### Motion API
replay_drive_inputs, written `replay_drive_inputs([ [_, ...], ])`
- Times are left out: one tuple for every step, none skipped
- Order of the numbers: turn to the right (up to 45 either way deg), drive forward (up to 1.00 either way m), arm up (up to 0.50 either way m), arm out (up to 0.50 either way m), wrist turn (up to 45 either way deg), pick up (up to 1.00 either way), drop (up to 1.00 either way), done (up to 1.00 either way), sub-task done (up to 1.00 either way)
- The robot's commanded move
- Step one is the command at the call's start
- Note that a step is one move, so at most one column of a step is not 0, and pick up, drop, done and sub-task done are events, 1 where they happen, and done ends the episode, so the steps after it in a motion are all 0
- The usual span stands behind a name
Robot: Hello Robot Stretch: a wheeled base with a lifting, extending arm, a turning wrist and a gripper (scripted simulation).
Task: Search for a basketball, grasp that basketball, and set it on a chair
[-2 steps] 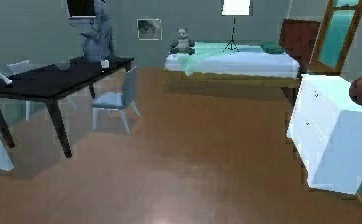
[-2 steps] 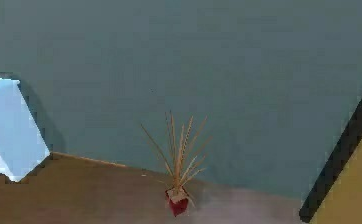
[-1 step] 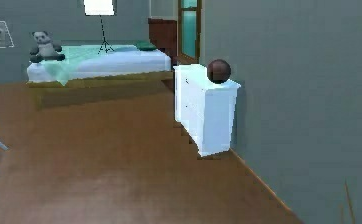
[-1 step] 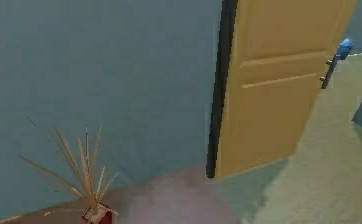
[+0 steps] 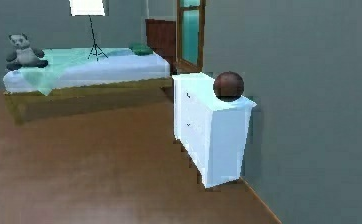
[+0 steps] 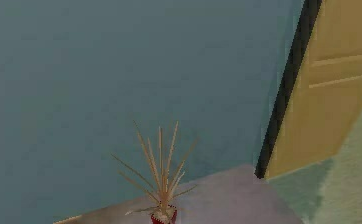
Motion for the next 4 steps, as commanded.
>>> replay_drive_inputs([
  [6.0, 0.0, 0.0, 0.0, 0.0, 0.0, 0.0, 0.0, 0.0],
  [0.0, 0.7, 0.0, 0.0, 0.0, 0.0, 0.0, 0.0, 0.0],
  [-45.0, 0.0, 0.0, 0.0, 0.0, 0.0, 0.0, 0.0, 0.0],
  [-27.0, 0.0, 0.0, 0.0, 0.0, 0.0, 0.0, 0.0, 0.0],
])
